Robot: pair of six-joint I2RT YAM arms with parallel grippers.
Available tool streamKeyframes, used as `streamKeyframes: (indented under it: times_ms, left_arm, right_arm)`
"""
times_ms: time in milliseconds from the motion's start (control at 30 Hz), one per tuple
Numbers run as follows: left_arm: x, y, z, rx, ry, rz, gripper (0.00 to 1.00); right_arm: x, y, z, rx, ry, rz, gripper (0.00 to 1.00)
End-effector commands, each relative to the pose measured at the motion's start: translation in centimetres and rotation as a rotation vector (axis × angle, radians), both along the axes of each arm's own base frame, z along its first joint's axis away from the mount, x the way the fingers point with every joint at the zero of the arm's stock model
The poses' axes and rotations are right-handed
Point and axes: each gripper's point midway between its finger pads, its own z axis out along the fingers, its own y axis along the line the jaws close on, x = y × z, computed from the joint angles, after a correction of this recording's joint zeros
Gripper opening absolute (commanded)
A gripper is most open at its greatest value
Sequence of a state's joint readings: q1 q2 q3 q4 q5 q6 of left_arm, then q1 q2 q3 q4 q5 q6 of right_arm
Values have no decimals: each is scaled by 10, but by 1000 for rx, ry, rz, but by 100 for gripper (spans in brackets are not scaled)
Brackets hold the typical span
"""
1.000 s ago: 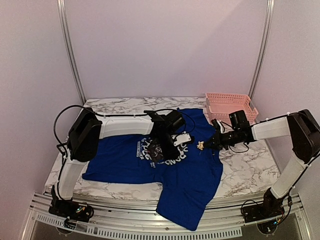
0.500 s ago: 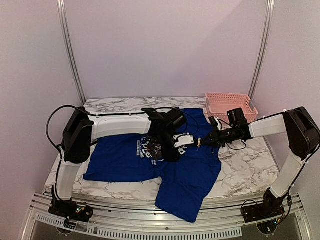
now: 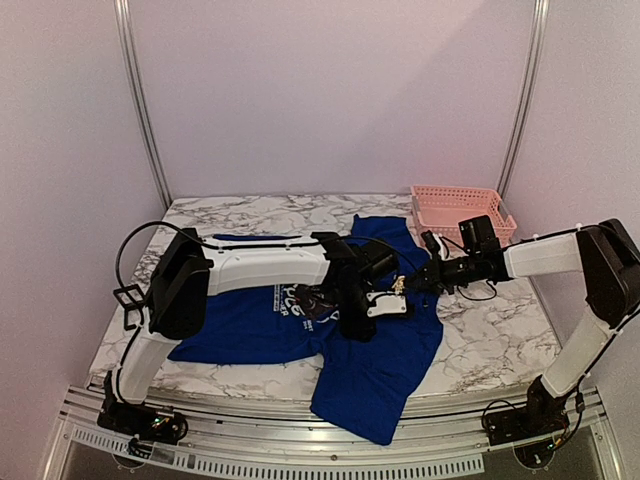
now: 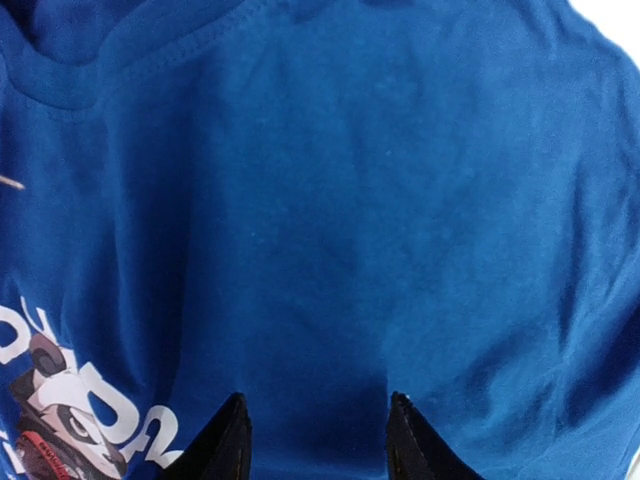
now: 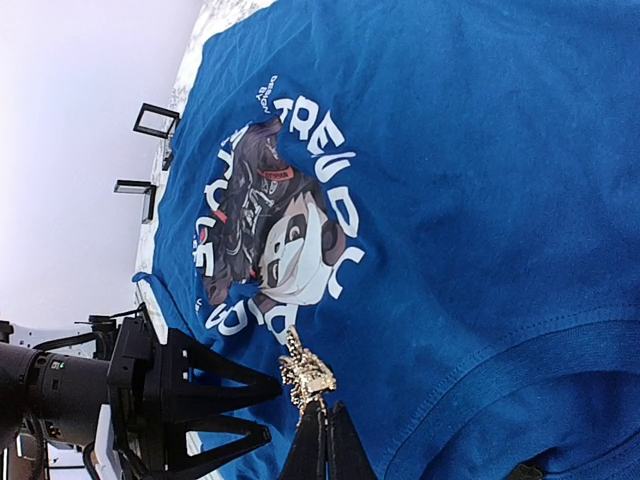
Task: Pin the brooch onto the clothing
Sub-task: Move the flattened clothing to the center of the board, then pick up the flattened clothing from the center of the board.
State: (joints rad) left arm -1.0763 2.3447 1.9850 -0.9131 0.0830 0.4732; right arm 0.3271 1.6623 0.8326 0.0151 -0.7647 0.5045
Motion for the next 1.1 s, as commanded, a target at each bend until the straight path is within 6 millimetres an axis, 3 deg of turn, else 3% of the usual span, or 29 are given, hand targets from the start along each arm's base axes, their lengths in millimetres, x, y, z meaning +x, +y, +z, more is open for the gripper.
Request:
streamKeyframes:
  times_ms: [0,133,333,800,900,1067]
  left_arm:
    - [13,25,-11,104,44,102,48]
    - [3,40,-28,151,104,109,44]
    - [-7,35,-14,99,155,111,0]
    - [-12,16,56,-100,137,98,0]
    - [-17,17,54,-99,165,89,0]
    - [-20,22,30,-50,180,87,0]
  right_arm:
    - [-2,-1,5,-14,-25,0,0]
    - [-5,-1,5,-11,-24,5,0]
    - [-4,3,4,18,-15,7,0]
    - [-25,30,6,87,34,90,0]
    - [-30,36,6,97,40,114,0]
    - [-36,46,-4,115,76,136,0]
